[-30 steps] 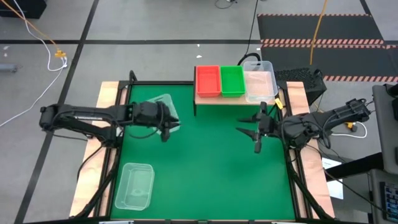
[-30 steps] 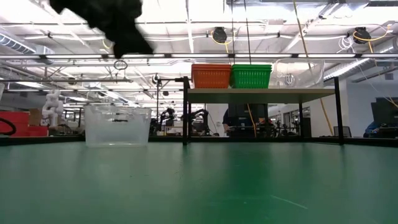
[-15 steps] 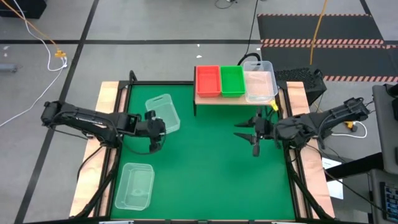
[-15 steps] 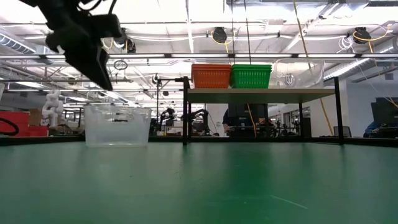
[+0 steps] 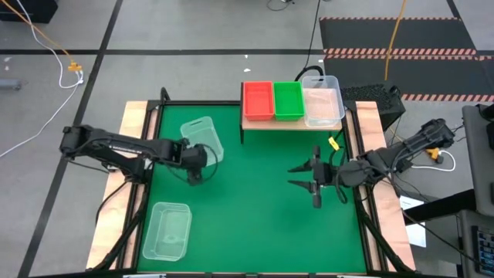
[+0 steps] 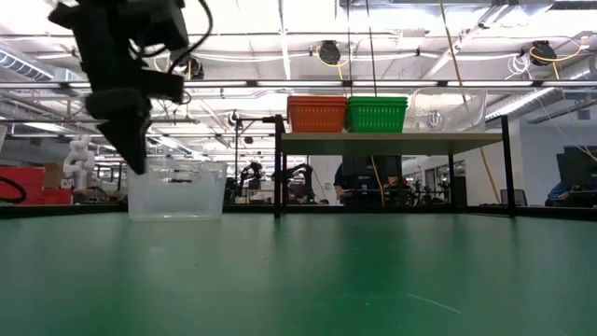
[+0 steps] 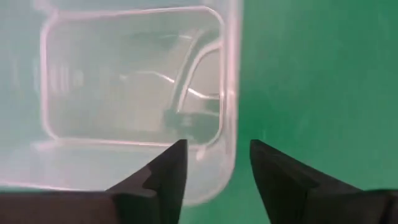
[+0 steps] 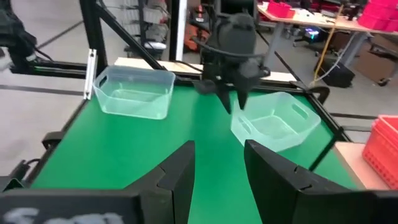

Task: Stack baskets on shelf by color
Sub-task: Stack the top transparent bin on the top of the transparent bin

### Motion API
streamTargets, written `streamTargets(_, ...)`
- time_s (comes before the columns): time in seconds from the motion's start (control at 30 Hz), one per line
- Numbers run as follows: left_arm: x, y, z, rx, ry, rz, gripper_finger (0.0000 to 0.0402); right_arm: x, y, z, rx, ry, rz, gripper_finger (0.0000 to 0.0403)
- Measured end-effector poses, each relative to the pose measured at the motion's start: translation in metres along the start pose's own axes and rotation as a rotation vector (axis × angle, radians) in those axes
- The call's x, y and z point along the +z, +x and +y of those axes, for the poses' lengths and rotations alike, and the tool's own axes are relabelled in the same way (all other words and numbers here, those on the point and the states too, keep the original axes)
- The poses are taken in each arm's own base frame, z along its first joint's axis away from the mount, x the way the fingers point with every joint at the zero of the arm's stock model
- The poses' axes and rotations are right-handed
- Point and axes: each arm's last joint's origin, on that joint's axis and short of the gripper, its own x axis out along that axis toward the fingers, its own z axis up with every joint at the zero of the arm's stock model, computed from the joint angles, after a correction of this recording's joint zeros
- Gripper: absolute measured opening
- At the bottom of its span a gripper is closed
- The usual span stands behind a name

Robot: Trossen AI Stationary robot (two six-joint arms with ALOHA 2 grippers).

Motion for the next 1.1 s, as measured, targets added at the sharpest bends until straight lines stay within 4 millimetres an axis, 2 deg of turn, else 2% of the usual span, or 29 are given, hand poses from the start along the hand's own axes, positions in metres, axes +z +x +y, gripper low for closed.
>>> streamTargets(0.1, 0.013, 0.006, -0.002, -0.086, -0.255, -0.064, 0.014, 0.002, -0.002, 0.004, -0.001, -0.016, -0.022, 0.0132)
streamTargets(0.17, 0.03, 0.008, -0.007, -0.246, -0.367, -0.159, 0.0115, 0.002, -0.004, 0.006, -0.025, -0.029, -0.029, 0.0132)
streamTargets(0.23, 0.055, 0.004, -0.016, -0.452, -0.415, -0.324, 0.0093, 0.002, -0.005, 0.007, -0.049, -0.044, -0.036, 0.0132)
streamTargets(0.3, 0.079, -0.01, -0.026, -0.624, -0.362, -0.504, 0.0074, 0.004, -0.005, 0.008, -0.069, -0.053, -0.056, 0.0132)
streamTargets(0.37, 0.099, -0.027, -0.033, -0.721, -0.263, -0.626, 0.0061, 0.005, -0.006, 0.008, -0.07, -0.055, -0.069, 0.0132)
streamTargets(0.5, 0.117, -0.058, -0.032, -0.653, -0.102, -0.631, 0.005, 0.004, -0.006, 0.009, -0.065, -0.057, -0.055, 0.0132)
streamTargets(0.63, 0.114, -0.078, -0.033, -0.488, 0.162, -0.546, 0.0049, 0.001, -0.007, 0.011, -0.056, -0.06, -0.029, 0.0132)
streamTargets(0.7, 0.107, -0.078, -0.041, -0.435, 0.295, -0.523, 0.0053, -0.001, -0.008, 0.012, -0.049, -0.064, -0.017, 0.0132)
streamTargets(0.83, 0.101, -0.058, -0.073, -0.44, 0.455, -0.514, 0.0085, -0.005, -0.01, 0.015, -0.029, -0.046, 0.019, 0.0132)
streamTargets(0.93, 0.098, -0.039, -0.109, -0.473, 0.574, -0.519, 0.0124, -0.012, -0.008, 0.019, 0.041, -0.01, 0.071, 0.0132)
streamTargets(1.03, 0.085, -0.015, -0.138, -0.473, 0.737, -0.449, 0.0163, -0.023, 0.004, 0.026, 0.067, 0.029, 0.086, 0.0132)
streamTargets(1.1, 0.076, -0.005, -0.15, -0.473, 0.816, -0.403, 0.0184, -0.034, 0.017, 0.032, 0.075, 0.041, 0.12, 0.0132)
